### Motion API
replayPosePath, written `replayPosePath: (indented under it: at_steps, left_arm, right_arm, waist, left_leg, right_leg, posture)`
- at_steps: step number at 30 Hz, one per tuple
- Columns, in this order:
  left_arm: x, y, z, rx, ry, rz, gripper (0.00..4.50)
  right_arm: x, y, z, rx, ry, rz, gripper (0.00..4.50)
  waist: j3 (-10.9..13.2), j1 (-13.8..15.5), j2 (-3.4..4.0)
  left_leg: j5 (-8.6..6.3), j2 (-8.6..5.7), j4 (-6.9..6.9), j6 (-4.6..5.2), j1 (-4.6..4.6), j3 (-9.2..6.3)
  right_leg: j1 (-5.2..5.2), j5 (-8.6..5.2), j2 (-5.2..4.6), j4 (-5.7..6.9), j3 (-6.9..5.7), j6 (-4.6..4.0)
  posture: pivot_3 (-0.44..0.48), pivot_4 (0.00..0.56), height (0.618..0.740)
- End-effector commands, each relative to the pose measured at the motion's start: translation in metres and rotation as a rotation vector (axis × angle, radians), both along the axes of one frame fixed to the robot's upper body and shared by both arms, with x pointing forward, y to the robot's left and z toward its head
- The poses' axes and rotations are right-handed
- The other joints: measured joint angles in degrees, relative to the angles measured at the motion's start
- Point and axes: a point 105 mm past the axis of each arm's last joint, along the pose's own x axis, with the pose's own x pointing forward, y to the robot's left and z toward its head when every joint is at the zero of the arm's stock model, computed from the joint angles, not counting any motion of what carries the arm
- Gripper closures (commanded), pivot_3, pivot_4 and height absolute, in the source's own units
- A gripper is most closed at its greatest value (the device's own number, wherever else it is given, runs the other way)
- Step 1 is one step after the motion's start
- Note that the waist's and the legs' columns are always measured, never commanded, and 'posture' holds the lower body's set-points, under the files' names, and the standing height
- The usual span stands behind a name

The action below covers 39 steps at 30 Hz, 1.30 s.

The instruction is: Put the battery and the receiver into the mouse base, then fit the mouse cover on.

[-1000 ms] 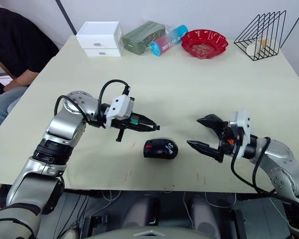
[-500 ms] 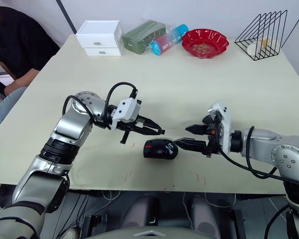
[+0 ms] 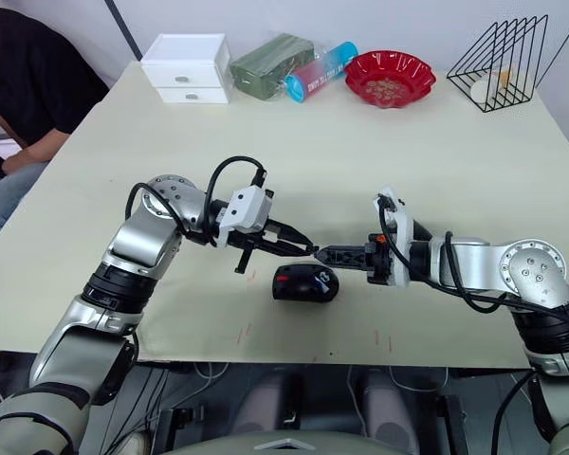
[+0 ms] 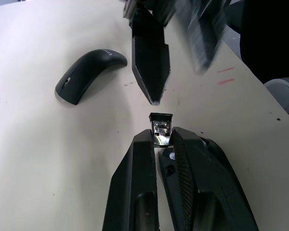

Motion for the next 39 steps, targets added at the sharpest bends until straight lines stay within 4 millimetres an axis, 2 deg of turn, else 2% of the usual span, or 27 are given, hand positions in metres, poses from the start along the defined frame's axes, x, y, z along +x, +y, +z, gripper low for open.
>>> replayPosePath:
  at_steps: [1,12,16,18,39]
  left_arm:
    - [-0.0023,-0.0041,0.0077,-0.012,-0.036,-0.022,4.45]
    - [-0.0031,-0.0072,0.0058,-0.015,-0.036,-0.034,4.45]
    - [-0.0029,-0.0069,0.0048,-0.015,-0.035,-0.033,4.45]
    - [-0.0031,-0.0068,0.0055,-0.023,-0.024,-0.027,4.45]
    - [-0.0043,-0.0062,-0.0006,-0.001,-0.037,-0.037,4.45]
  right_arm:
    - [0.0044,0.0065,0.0113,0.069,-0.005,-0.019,2.0]
    - [0.0068,0.0078,0.009,0.072,0.011,-0.033,2.0]
    - [0.0072,0.0052,0.0084,0.063,0.01,-0.041,3.27]
    - [0.0087,0.0045,0.0093,0.072,0.01,-0.053,4.39]
    - [0.0077,0.0077,0.0124,0.067,-0.004,-0.029,4.45]
  waist:
    - [0.0,-0.3,0.0]
    - [0.0,-0.5,0.0]
    - [0.0,-0.6,0.0]
    - [0.0,-0.6,0.0]
    - [0.0,-0.6,0.0]
  left_leg:
    - [0.0,0.0,-0.01,0.0,0.0,-0.01]
    - [0.0,0.01,-0.02,0.0,0.0,0.01]
    - [0.0,0.01,-0.02,0.0,0.0,0.0]
    - [0.0,0.01,-0.02,0.0,0.0,0.0]
    - [0.0,0.01,-0.02,0.0,0.0,0.01]
  right_leg:
    - [0.0,0.0,0.0,0.0,0.0,0.0]
    - [-0.01,0.0,0.0,0.0,0.01,0.0]
    - [-0.01,0.0,0.0,0.01,0.0,0.0]
    - [-0.01,0.0,0.0,0.01,0.0,0.0]
    - [-0.01,0.0,0.0,0.0,0.01,0.0]
  posture:
    - [0.0,0.15,0.74]
    - [0.0,0.15,0.74]
    - [0.0,0.15,0.74]
    - [0.0,0.15,0.74]
    - [0.0,0.15,0.74]
